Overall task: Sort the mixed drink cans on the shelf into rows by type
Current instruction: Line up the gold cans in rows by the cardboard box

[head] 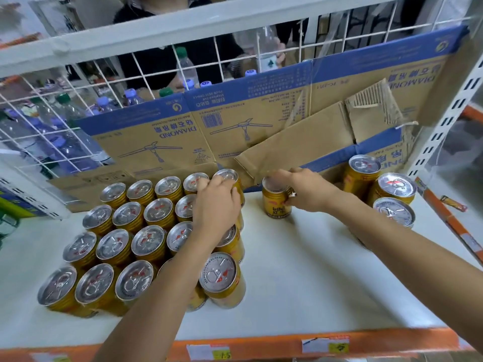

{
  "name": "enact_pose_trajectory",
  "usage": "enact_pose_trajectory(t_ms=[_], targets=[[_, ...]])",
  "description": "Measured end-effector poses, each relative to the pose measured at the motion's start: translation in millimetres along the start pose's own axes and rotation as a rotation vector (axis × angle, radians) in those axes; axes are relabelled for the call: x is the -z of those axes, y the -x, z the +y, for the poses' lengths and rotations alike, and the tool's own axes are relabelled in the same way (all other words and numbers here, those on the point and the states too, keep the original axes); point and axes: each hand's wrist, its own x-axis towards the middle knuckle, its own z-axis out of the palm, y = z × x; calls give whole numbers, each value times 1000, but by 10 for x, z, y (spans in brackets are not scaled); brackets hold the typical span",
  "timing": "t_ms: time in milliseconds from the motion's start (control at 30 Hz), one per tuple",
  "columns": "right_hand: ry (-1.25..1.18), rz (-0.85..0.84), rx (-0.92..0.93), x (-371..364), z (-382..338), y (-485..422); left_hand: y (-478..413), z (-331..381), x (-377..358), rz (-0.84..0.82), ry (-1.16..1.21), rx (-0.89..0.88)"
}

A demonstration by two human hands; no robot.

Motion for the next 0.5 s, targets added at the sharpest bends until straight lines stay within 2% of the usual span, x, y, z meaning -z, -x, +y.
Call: enact_pose_trajectory(t_ms=[200,500], targets=[[-140,211,-5,-254,-101,-123,11,9,15,-10,3,21],[-189,262,37,-309,-152,-146,1,4,11,3,-7,17]])
